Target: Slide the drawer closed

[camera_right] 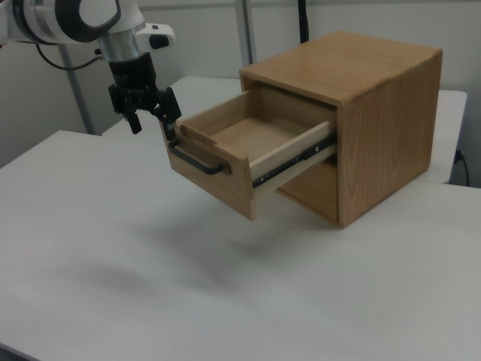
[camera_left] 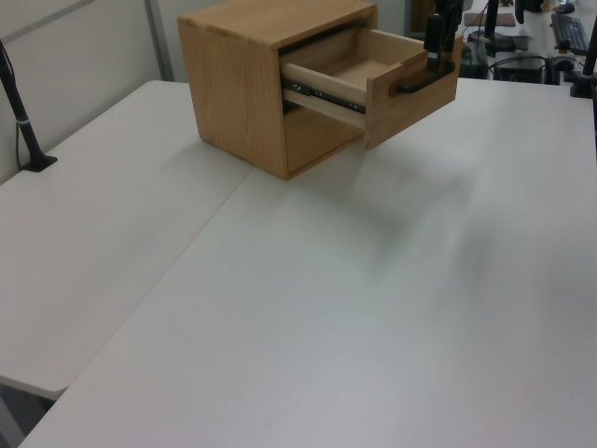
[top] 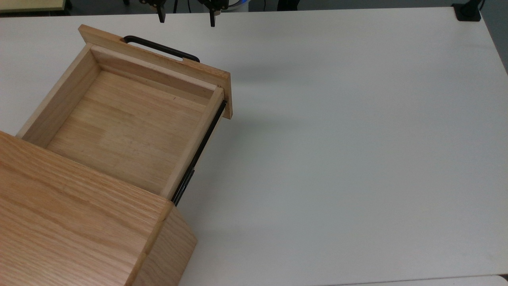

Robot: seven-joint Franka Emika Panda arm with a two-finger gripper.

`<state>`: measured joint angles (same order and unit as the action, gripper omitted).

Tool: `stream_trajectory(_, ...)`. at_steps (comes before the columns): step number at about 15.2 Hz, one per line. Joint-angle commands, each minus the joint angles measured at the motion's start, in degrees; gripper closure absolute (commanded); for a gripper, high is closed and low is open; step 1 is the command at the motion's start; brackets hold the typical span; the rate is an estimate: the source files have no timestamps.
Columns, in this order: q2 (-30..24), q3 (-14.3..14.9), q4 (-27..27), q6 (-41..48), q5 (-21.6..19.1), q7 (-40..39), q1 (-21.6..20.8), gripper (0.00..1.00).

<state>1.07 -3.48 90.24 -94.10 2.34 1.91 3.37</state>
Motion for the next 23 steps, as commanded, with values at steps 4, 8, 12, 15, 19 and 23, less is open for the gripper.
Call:
stream_trajectory(4, -0.98, 1.2, 1.16, -0.38, 0.83, -0.06, -1.08, 0.0)
stream_trajectory(8, -0.89, 1.2, 1.16, -0.38, 0.83, 0.03, -1.08, 0.0)
stream_trajectory(12, -1.15, 1.37, 1.42, 0.4, 0.83, -0.93, -0.73, 0.0)
stream_trajectory(15, -1.15, 3.57, 1.69, 0.76, 0.91, -8.83, -0.47, 0.0)
stream_trajectory(19, -0.71, 3.39, 2.56, 0.23, 2.06, -9.03, -0.47, 0.02)
stream_trajectory(23, -1.24, 3.22, 7.83, -0.03, 2.06, -6.22, -0.73, 0.23)
